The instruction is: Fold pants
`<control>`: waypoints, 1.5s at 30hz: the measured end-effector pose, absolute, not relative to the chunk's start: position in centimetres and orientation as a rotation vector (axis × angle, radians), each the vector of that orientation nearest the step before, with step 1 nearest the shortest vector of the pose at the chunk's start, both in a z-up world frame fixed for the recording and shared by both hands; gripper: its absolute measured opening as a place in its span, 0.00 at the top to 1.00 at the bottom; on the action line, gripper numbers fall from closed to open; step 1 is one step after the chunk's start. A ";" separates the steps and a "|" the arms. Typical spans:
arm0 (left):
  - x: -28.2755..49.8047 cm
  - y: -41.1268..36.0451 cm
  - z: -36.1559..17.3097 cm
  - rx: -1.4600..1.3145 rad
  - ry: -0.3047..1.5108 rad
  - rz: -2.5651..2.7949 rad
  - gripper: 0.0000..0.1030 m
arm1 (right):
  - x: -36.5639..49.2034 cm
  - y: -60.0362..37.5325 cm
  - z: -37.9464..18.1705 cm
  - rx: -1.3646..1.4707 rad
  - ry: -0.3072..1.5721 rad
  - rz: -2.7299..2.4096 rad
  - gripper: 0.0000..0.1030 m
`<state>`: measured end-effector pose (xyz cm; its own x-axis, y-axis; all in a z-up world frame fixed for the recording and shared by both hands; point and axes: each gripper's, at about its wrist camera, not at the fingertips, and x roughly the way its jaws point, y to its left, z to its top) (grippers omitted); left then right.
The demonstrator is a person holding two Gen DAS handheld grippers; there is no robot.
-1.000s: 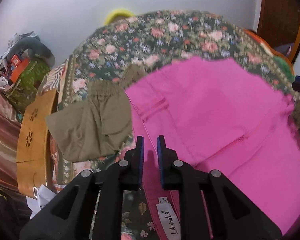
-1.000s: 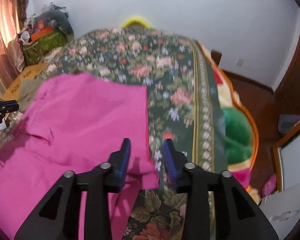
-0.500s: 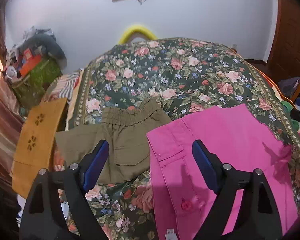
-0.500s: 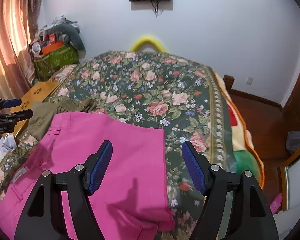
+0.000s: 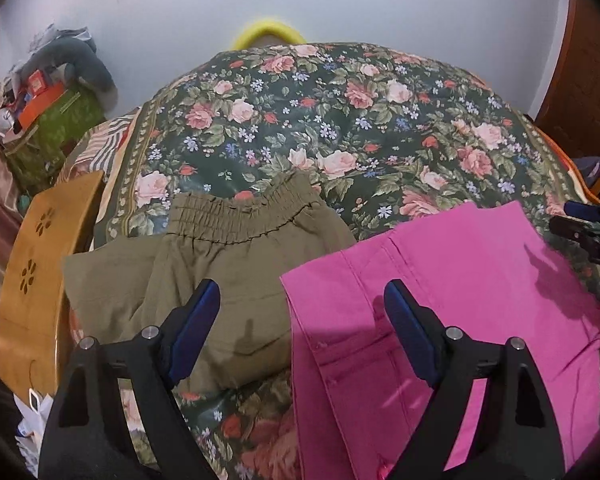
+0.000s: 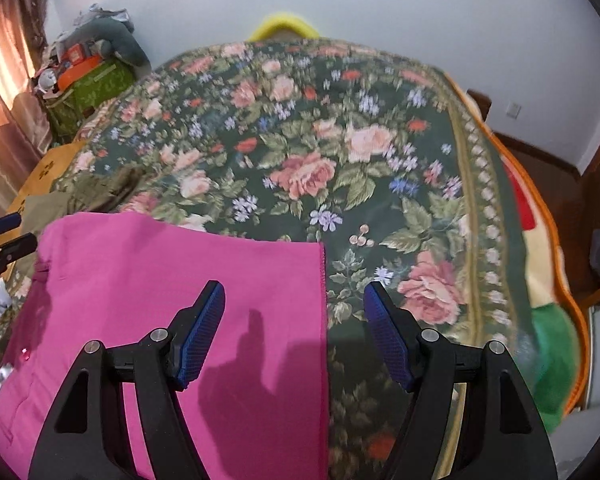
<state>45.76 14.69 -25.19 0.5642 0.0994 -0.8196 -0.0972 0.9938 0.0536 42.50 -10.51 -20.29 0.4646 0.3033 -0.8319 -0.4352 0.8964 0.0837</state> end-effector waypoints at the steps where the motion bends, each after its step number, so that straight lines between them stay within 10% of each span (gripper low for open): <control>1: 46.0 14.7 -25.5 -0.005 0.972 0.109 0.24 | 43.0 -10.4 -20.7 -0.147 1.000 0.456 0.34; 11: 47.5 16.3 -27.9 -0.218 1.036 -0.010 0.46 | 46.0 -8.9 -24.3 -0.167 1.090 0.432 0.48; 18: 47.3 14.9 -27.4 -0.182 1.024 -0.036 0.72 | 45.5 -7.9 -24.7 -0.199 1.094 0.472 0.94; 21: 47.0 13.7 -26.9 -0.117 1.000 -0.030 0.84 | 45.0 -7.6 -24.6 -0.228 1.067 0.461 0.97; 45: 41.4 11.0 -16.3 0.020 0.796 -0.022 0.85 | 37.9 -12.1 -9.0 -0.133 0.702 0.466 0.98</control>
<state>41.44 11.00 -16.25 0.6993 -0.0121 -0.7147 0.0275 0.9996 0.0101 37.86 -12.15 -9.00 0.6663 0.3672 -0.6490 -0.4551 0.8897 0.0362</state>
